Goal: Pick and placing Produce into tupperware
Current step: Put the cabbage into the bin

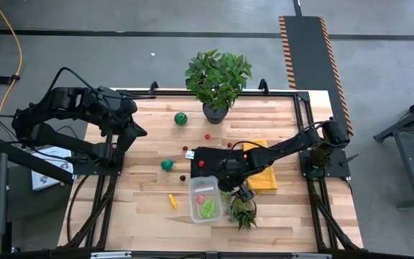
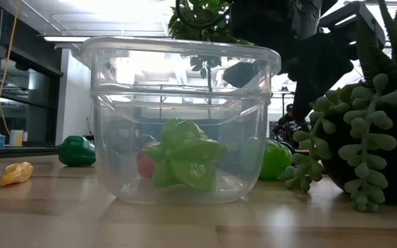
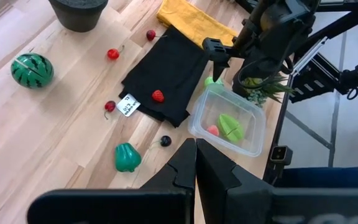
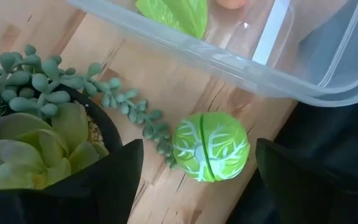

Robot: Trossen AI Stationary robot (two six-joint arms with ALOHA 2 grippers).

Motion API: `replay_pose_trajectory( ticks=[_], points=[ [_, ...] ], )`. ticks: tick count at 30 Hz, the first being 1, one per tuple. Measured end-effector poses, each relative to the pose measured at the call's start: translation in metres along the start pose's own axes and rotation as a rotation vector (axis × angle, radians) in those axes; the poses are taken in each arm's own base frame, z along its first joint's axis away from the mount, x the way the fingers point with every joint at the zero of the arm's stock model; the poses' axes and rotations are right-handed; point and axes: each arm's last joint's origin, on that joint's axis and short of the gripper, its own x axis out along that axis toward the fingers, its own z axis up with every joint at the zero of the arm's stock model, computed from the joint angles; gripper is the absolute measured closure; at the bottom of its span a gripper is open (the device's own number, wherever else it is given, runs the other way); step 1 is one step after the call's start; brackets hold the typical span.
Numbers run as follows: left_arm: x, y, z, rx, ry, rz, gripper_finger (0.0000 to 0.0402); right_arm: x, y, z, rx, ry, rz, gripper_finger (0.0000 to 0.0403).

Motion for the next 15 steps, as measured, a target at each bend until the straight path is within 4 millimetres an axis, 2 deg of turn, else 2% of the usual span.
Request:
replay_pose_trajectory(
  ticks=[8, 15],
  points=[
    [0.000, 0.000, 0.000, -0.005, 0.000, 0.000, 0.0401, 0.000, -0.001, 0.000, -0.003, 0.005, -0.029, 0.0062],
    [0.000, 0.000, 0.000, -0.007, 0.000, 0.000, 0.0401, 0.013, -0.003, -0.003, -0.021, 0.041, -0.028, 0.0059]
  ],
)
